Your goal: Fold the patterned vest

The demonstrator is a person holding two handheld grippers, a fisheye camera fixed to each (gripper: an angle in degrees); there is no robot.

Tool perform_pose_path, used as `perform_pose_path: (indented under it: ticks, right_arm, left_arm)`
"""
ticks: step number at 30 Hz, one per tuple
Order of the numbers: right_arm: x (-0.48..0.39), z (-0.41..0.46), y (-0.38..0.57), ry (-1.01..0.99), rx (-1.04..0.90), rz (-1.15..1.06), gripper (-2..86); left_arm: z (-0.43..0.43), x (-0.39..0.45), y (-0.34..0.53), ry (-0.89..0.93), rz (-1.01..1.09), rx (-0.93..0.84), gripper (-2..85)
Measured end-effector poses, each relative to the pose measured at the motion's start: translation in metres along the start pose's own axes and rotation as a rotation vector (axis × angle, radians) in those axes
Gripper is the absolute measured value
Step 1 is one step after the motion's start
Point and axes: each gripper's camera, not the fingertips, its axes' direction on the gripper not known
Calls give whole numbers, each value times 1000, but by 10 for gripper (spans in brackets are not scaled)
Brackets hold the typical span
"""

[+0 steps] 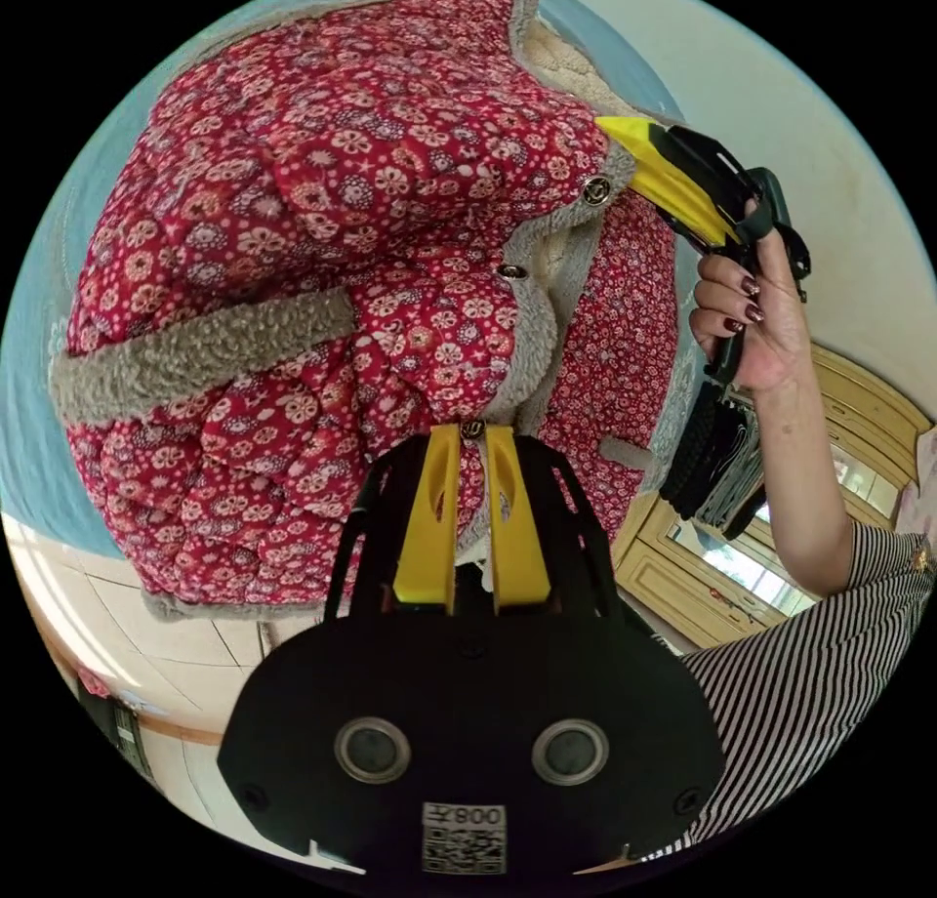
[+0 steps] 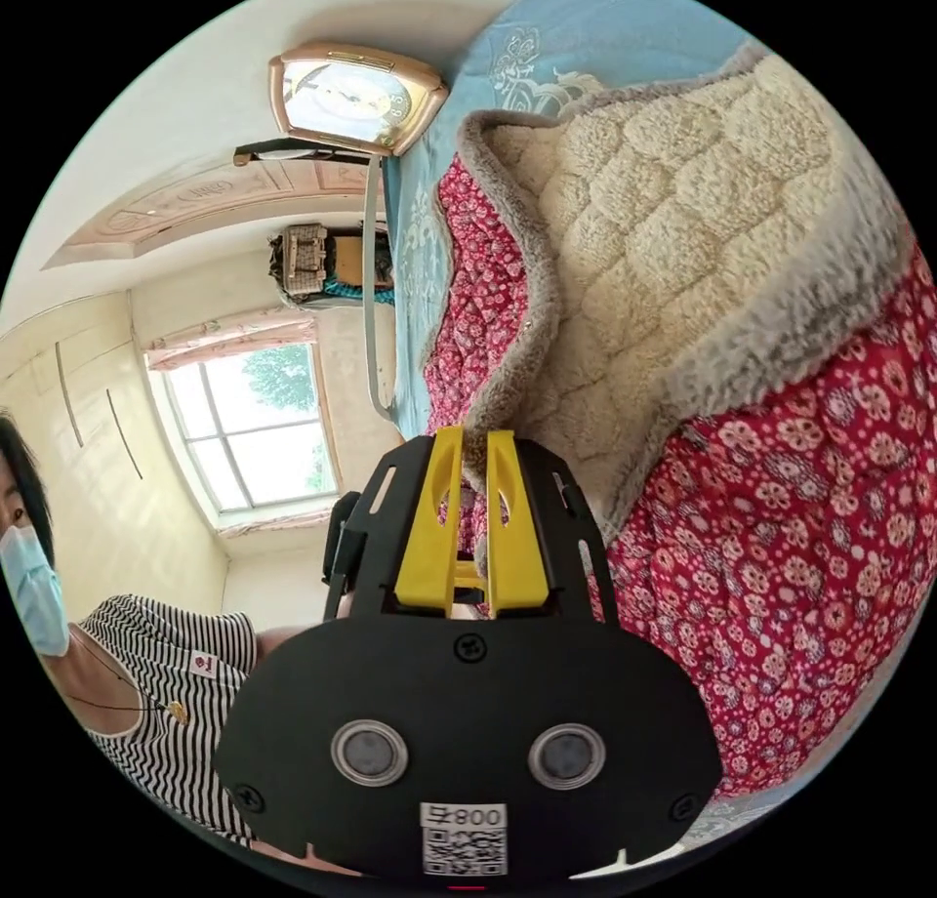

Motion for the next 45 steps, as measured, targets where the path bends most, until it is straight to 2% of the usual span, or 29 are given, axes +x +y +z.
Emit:
perform_pose_path:
  ticks: [4, 6, 8, 10, 13, 16, 18, 20, 26, 31, 34, 36, 41, 45]
  right_arm:
    - [-48, 12, -26, -94, -5, -155, 38]
    - [-70, 26, -45, -129, -20, -208, 39]
    - [-94, 48, -66, -175, -71, -277, 40]
    - [-122, 85, -93, -98, -161, -355, 42]
    - [-125, 131, -120, 82, -271, -360, 42]
    - [-108, 156, -132, 195, -348, -351, 42]
    - [-99, 155, -131, 216, -344, -357, 46]
    - [-90, 144, -127, 229, -317, -367, 52]
    - [-44, 77, -88, 317, -184, -337, 59]
    - [15, 43, -15, 458, -148, -108, 83]
    - [40, 43, 17, 541, -128, 12, 86]
    - [50, 51, 23, 551, -137, 46, 88]
    - [54, 80, 13, 667, -191, 3, 84]
    - [55, 85, 15, 716, -204, -33, 64]
  left_arm:
    - [-56, -28, 15, 1, -50, 183, 7]
    - [-96, -46, 23, -153, -94, 308, 4]
    - [-110, -49, 24, -139, -67, 381, 3]
    - [-103, -38, 17, -96, 19, 401, 2]
    - [-54, -7, -10, -57, 173, 312, 2]
    - [21, 7, -55, -119, 255, 94, 1]
    - [77, -8, -78, -365, 242, -109, 0]
    - [73, -25, -81, -256, 215, -52, 0]
    - [30, -82, -76, -373, -11, 98, 2]
    - [34, -61, -80, -341, 52, 145, 12]
    - [64, -30, -82, -257, 132, 80, 23]
    - [101, -14, -84, -149, 167, -28, 33]
    - [186, -10, -106, -33, 140, -285, 49]
    - [201, -14, -127, -6, 118, -300, 34]
